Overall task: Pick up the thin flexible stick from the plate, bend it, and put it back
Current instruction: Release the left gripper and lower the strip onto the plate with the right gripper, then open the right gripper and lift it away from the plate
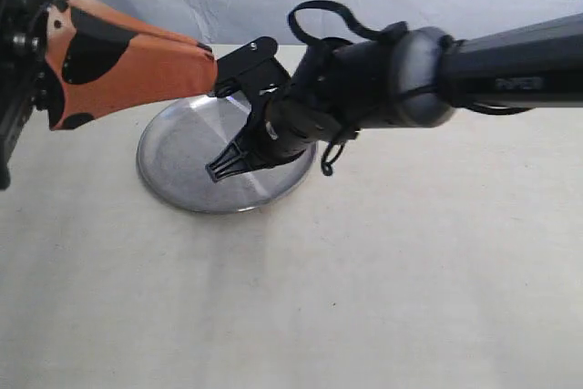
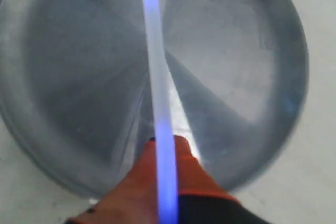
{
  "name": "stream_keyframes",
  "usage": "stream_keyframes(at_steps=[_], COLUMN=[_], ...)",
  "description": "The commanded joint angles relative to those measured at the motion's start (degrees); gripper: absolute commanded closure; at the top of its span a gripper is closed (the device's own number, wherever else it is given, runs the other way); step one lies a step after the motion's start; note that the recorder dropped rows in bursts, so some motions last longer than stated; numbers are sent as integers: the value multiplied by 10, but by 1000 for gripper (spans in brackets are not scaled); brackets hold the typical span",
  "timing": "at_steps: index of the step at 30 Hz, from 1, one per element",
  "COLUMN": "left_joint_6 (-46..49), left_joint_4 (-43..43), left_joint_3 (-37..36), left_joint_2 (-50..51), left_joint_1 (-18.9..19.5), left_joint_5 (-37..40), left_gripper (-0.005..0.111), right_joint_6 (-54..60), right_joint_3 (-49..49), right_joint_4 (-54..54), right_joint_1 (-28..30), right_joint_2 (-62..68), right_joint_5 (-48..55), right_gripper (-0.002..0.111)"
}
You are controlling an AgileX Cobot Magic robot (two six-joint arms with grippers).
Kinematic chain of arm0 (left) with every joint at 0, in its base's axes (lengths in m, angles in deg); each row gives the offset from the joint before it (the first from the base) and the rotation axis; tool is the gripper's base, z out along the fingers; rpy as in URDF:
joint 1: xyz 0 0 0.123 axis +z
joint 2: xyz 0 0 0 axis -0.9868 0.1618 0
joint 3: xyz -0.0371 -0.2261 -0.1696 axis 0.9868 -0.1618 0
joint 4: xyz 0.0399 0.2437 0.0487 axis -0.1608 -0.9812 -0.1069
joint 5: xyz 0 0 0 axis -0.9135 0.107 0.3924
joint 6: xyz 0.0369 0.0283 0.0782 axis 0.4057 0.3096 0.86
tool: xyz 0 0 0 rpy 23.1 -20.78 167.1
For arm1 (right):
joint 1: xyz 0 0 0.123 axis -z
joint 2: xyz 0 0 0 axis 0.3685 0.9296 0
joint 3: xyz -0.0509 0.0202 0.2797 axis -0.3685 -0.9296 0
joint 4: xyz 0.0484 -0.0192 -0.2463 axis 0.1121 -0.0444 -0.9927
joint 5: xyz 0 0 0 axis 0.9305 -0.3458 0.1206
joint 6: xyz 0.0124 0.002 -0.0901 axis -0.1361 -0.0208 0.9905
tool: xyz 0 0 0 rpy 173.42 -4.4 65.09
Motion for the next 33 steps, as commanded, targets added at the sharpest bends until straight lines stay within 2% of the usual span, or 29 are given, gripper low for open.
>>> stream_keyframes(at_steps=[1, 4, 6, 10, 11, 13, 14, 16, 17, 20, 25, 26, 28, 33], left_joint_6=[-20, -20, -22, -22, -22, -22, -22, -22, -22, -19, -18, -18, -18, -18], left_joint_4=[-6, -6, -6, -6, -6, -6, -6, -6, -6, -6, -6, -6, -6, -6], left_joint_3=[-2, -2, -2, -2, -2, -2, -2, -2, -2, -2, -2, -2, -2, -2], left_joint_2=[-28, -42, -51, -59, -62, -63, -63, -63, -63, -63, -63, -63, -63, -63], left_joint_1=[7, 7, 7, 7, 7, 7, 7, 7, 7, 7, 7, 7, 7, 7], left_joint_5=[36, 93, 161, 241, 262, 298, 309, 315, 320, 372, 529, 579, 622, 687], left_gripper=[107, 107, 107, 107, 107, 107, 107, 107, 107, 107, 107, 107, 107, 107], right_joint_6=[8, 8, 8, 5, 0, -9, -10, -18, -18, -25, -3, -1, 0, 3], right_joint_3=[77, 109, 131, 149, 151, 156, 162, 178, 186, 212, 195, 181, 154, 68], right_joint_4=[-14, -43, -76, -84, -84, -87, -87, -87, -84, -88, -82, -67, -58, -55], right_joint_1=[3, 3, 3, 3, 3, 3, 5, 5, 5, 5, 5, 4, -1, -19], right_joint_2=[68, 102, 132, 154, 157, 162, 162, 162, 162, 130, 36, -5, -51, -187], right_joint_5=[9, 8, 9, 21, 21, 12, 6, 23, 36, 142, 217, 231, 235, 246], right_gripper=[109, 109, 109, 107, 103, 84, 69, 57, 57, 59, 105, 108, 108, 108])
